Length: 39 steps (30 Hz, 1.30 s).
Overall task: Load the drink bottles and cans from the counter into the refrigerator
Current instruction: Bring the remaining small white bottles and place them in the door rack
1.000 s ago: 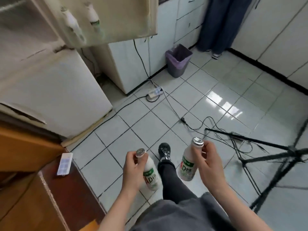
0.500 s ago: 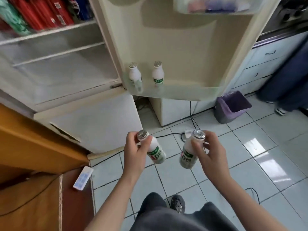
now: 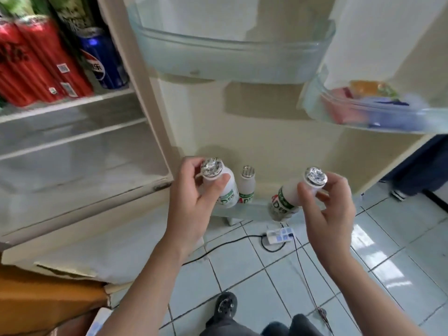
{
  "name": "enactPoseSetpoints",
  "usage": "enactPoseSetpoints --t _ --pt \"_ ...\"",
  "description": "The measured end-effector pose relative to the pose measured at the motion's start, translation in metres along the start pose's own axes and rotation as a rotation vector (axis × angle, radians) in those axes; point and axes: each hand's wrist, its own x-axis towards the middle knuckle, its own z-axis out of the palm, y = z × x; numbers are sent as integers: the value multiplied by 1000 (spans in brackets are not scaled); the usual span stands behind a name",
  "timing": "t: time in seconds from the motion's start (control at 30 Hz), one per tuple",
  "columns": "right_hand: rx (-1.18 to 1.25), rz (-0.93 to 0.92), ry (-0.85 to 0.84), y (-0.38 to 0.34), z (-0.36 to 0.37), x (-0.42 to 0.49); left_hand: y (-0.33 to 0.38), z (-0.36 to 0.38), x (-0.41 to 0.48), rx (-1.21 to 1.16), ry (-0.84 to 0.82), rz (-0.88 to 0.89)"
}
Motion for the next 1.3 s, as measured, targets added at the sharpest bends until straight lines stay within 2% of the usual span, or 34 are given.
enactPoseSetpoints --t 0.1,0.27,0.33,0.5,0.67,0.83,0.9,0.97,1.07,1.13,1.2,1.3 --pt "-7 19 43 3 13 21 -6 6 35 42 -46 65" --pt "-65 61 9 22 26 33 -21 16 61 237 -191 58" --pt "-85 112 -47 33 29 35 -29 18 66 390 -266 72" --pt "-165 184 -186 48 34 28 -42 14 71 819 -294 240" --pt "-222 224 -281 57 39 15 -57 7 67 972 -502 149" --pt "-290 223 -296 57 42 12 -63 4 65 943 -514 168" --pt "-339 220 -300 55 42 9 -63 4 62 885 -455 276" --pt "-396 208 -261 52 39 2 -63 8 55 729 -356 424" --pt "-453 135 -80 49 27 -18 -67 22 35 471 -289 590" --pt "-476 151 -2 52 14 -36 -73 37 16 358 -375 648" --pt "-501 227 44 59 -3 -58 -79 55 -8 292 -533 616" --pt "-587 357 68 70 -26 -92 -88 81 -45 322 -830 324"
